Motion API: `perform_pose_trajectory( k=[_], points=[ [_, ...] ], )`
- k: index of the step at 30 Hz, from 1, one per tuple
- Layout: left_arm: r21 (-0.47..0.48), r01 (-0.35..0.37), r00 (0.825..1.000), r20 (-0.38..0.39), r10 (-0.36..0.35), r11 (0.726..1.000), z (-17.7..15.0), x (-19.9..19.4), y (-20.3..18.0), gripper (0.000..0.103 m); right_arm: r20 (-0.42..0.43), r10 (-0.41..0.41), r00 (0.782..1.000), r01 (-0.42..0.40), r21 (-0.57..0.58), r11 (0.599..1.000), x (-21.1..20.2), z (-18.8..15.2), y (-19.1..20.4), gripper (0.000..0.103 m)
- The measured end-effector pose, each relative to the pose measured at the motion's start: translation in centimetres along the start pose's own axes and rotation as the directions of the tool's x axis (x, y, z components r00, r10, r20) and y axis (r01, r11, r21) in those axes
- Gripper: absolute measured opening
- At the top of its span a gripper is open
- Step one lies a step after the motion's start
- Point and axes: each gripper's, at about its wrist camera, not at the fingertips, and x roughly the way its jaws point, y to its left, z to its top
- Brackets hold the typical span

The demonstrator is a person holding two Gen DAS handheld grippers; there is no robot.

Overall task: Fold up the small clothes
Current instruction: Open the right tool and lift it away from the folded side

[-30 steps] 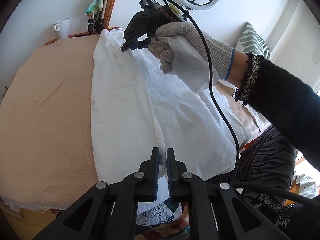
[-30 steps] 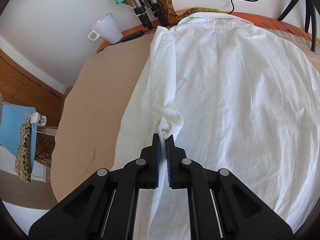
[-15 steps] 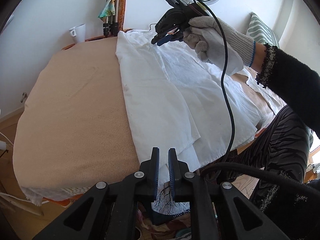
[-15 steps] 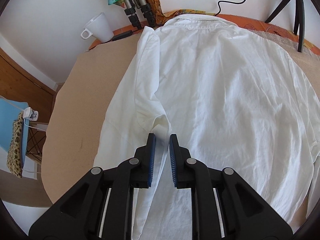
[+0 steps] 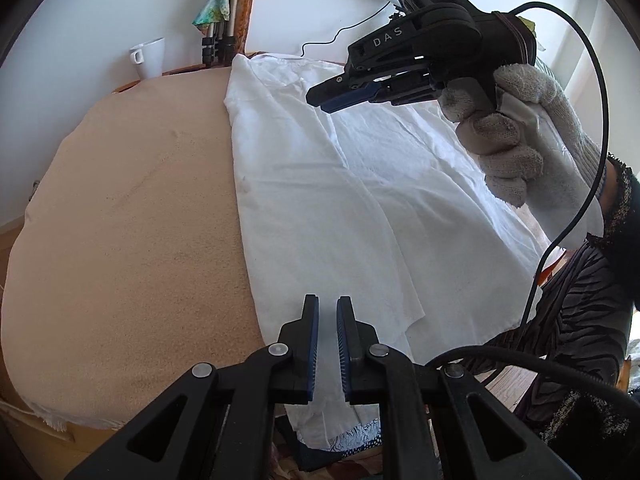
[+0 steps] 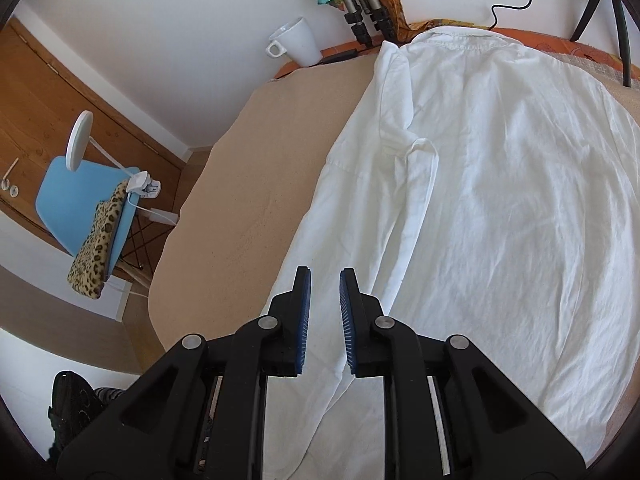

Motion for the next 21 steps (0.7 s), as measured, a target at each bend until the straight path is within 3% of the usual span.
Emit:
perform_pose_trajectory(
  k=[4,10,15,18,21],
  points=[
    [0.021,-0.012,0.998,-0.055,0.013,1.000,-0.9,1.4,-0.1,0.007,-0.062,-0.039,0.997,0.038,-0.012,0.999,2.9,-1.1,-0.3,0.016],
    [0.018,-0.012,0.999,-0.041,0.012,1.000,-1.0,1.2,0.0,0.007,-0.090,-0.049,0.995,0.050,0.006,0.999,4.3,-1.0,-0.8,0.016],
    [0.023,-0.020,1.000,-0.003,0.021,1.000,-0.6,-0.1,-0.5,0.015,-0.002,-0.001,1.000,0.001,-0.004,1.000,-0.8,-1.3,-0.5,0.017],
    [0.038,-0.021,0.999,0.040,0.020,0.999,0.0,-1.3,-1.1,0.019,0.071,-0.008,0.997,0.008,0.005,1.000,-5.2,-2.5,-1.6,0.030],
    [0.045,0.008,0.997,0.082,-0.011,0.999,0.8,-2.5,-2.1,0.021,0.128,-0.044,0.991,0.040,0.033,0.999,-9.4,-4.7,-3.4,0.031]
  ],
)
